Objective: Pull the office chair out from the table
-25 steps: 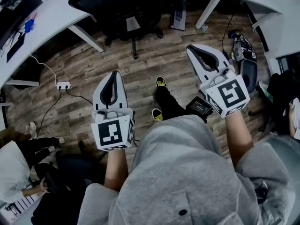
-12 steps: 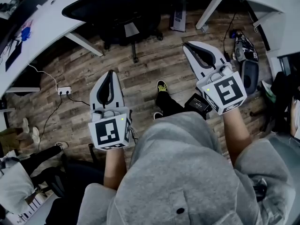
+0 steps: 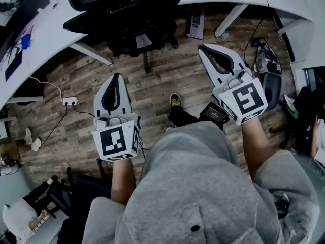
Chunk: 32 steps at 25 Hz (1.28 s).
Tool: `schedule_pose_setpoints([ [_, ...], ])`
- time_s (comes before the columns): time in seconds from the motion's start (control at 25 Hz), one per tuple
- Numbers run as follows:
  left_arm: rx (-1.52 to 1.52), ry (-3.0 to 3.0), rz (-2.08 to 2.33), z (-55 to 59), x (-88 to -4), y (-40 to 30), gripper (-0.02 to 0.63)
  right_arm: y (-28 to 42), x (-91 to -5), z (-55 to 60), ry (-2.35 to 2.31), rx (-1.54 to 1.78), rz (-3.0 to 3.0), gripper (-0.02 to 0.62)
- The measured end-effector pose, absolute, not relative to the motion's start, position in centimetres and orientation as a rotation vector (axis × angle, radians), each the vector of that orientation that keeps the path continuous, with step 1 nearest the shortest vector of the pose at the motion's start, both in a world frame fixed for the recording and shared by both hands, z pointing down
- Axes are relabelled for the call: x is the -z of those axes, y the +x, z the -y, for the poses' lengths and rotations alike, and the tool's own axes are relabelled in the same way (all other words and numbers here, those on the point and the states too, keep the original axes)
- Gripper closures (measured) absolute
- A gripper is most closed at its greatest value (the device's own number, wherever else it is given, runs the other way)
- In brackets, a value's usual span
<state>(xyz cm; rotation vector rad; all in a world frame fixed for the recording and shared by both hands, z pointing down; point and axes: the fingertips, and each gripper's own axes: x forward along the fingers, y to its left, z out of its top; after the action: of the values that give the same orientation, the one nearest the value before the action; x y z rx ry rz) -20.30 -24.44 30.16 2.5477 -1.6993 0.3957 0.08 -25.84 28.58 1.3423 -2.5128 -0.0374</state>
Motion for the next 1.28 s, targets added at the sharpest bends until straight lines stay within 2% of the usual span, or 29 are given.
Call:
schedule_pose_setpoints([
  [0.64, -0.475, 2.537, 1.778, 32.7, -28.9, -16.8, 0.594, 3.8, -27.9, 35.0, 1.326, 0.062, 2.591, 0.56],
  [1.28, -0.518, 2.47, 1.906, 35.9, -28.7, -20.3, 0.592, 2.6, -26.6, 39.0, 1.254, 0.239, 2.581, 0.56],
])
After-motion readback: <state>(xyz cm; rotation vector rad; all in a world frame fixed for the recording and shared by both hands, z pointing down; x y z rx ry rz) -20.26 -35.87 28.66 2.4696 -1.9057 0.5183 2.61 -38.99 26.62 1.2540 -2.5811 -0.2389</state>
